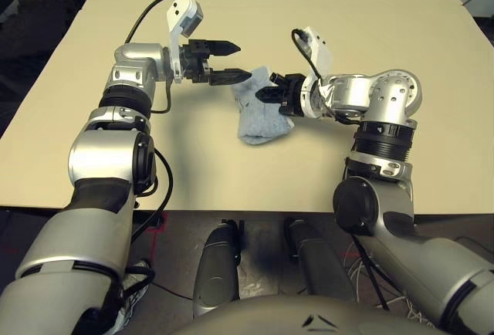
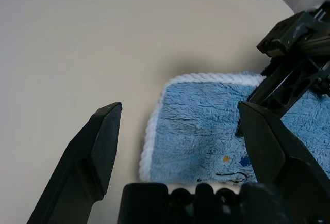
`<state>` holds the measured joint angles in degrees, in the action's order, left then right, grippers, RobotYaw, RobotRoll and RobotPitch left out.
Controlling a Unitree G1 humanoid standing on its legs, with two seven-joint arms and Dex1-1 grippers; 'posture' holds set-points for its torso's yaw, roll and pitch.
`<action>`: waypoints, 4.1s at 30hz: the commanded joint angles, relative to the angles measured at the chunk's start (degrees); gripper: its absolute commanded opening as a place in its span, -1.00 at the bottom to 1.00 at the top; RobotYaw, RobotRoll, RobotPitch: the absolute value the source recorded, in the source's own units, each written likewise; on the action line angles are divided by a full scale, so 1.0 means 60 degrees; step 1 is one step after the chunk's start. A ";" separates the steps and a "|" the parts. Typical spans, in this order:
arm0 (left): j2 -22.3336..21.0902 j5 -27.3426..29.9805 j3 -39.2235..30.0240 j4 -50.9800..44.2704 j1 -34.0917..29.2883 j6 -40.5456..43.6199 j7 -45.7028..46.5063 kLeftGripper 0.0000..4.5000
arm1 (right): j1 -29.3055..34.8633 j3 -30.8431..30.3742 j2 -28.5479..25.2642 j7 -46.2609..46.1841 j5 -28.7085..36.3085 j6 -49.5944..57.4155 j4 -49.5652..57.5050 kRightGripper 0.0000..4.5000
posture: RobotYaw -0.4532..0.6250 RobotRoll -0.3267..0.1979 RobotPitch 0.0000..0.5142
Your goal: Wipe the water off the table with a rag.
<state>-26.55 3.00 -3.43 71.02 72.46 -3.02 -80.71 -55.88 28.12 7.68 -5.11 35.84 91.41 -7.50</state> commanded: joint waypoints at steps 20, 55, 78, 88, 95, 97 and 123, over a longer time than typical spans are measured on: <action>-0.0012 -0.0038 -0.0030 0.0221 0.0007 -0.0084 0.0162 1.00 | 0.0565 -0.0130 -0.5391 0.1647 -0.1558 -0.2860 -0.4131 -0.98 | -0.26 0.25 -0.21; 0.0002 0.0205 -0.1823 -0.0189 -0.3427 -0.3784 1.0154 1.00 | 0.1708 -0.1253 -0.7031 0.3813 -0.3626 -1.4452 -0.6784 0.98 | -0.15 0.25 -0.23; -0.1302 -0.0496 0.0607 -0.0031 0.0690 0.0500 -0.1184 1.00 | -0.1926 -0.4852 -0.8688 1.0428 -0.4224 -0.6817 -0.9902 0.98 | -0.12 0.25 -0.24; -0.1325 -0.0464 0.0798 -0.0240 0.0667 0.0568 -0.1648 1.00 | -0.2348 -0.3713 -0.7902 1.0556 -0.3788 -0.5782 -1.0762 0.98 | -0.07 0.25 -0.21; -0.1203 -0.0397 0.0769 -0.0335 0.0457 0.0624 -0.1730 1.00 | -0.2301 -0.3511 -0.7259 1.0235 -0.3959 -0.5839 -1.0831 0.98 | -0.07 0.25 -0.17; -0.1170 -0.0380 0.0755 -0.0354 0.0435 0.0638 -0.1729 1.00 | -0.2265 -0.3513 -0.7029 1.0085 -0.4045 -0.5959 -1.0835 0.98 | -0.07 0.25 -0.16; -0.0851 -0.0230 0.0622 -0.0493 0.0144 0.0553 -0.1609 1.00 | -0.1916 -0.0816 -0.5360 0.6388 -0.2039 -0.0160 -0.4263 -0.99 | -0.19 0.25 -0.21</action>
<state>-31.95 1.20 0.50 68.30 73.75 0.66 -90.39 -68.63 20.47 -26.34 36.47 21.65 82.90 -39.96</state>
